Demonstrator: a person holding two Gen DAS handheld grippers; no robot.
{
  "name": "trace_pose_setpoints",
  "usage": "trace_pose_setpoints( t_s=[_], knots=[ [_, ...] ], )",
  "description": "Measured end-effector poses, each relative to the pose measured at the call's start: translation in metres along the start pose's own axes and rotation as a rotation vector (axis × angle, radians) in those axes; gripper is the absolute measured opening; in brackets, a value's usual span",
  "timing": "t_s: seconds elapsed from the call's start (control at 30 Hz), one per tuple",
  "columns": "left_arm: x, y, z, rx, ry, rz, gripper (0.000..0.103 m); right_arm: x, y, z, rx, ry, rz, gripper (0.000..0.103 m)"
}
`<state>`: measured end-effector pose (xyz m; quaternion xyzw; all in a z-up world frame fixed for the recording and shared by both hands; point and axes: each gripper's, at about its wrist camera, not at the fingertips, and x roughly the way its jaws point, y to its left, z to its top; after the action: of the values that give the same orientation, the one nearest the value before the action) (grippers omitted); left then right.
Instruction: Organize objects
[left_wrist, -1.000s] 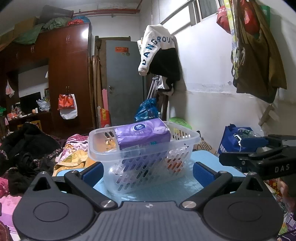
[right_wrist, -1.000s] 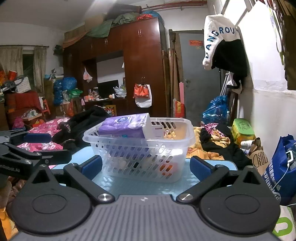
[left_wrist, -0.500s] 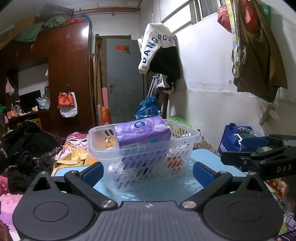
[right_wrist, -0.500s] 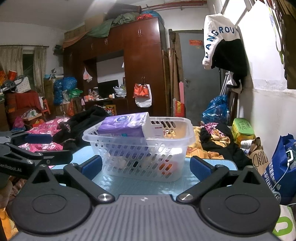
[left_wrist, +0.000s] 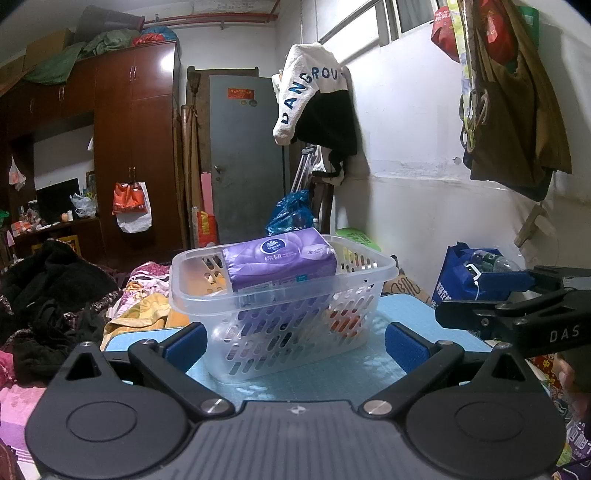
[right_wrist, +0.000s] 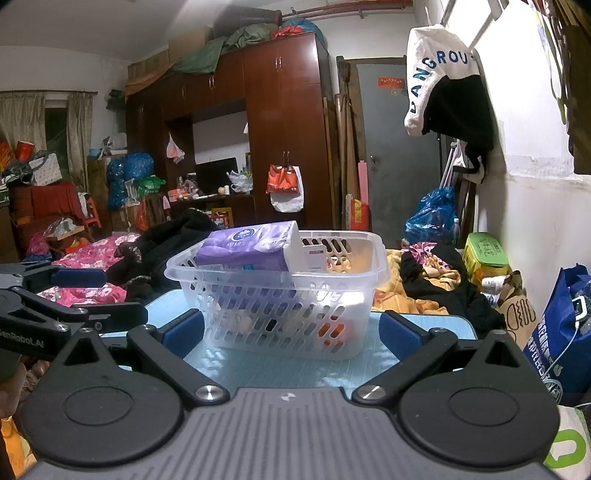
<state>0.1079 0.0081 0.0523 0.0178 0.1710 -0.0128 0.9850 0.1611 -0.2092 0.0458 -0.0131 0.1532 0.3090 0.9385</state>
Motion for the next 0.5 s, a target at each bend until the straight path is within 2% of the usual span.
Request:
trace_pose_setpoints(
  t_s=[0.5],
  knots=[
    [0.0018,-0.0008,-0.0009,0.000,0.005,-0.004,0.103,-0.0003,0.0000,0.0004,0.000,0.000,0.000,0.103]
  ],
)
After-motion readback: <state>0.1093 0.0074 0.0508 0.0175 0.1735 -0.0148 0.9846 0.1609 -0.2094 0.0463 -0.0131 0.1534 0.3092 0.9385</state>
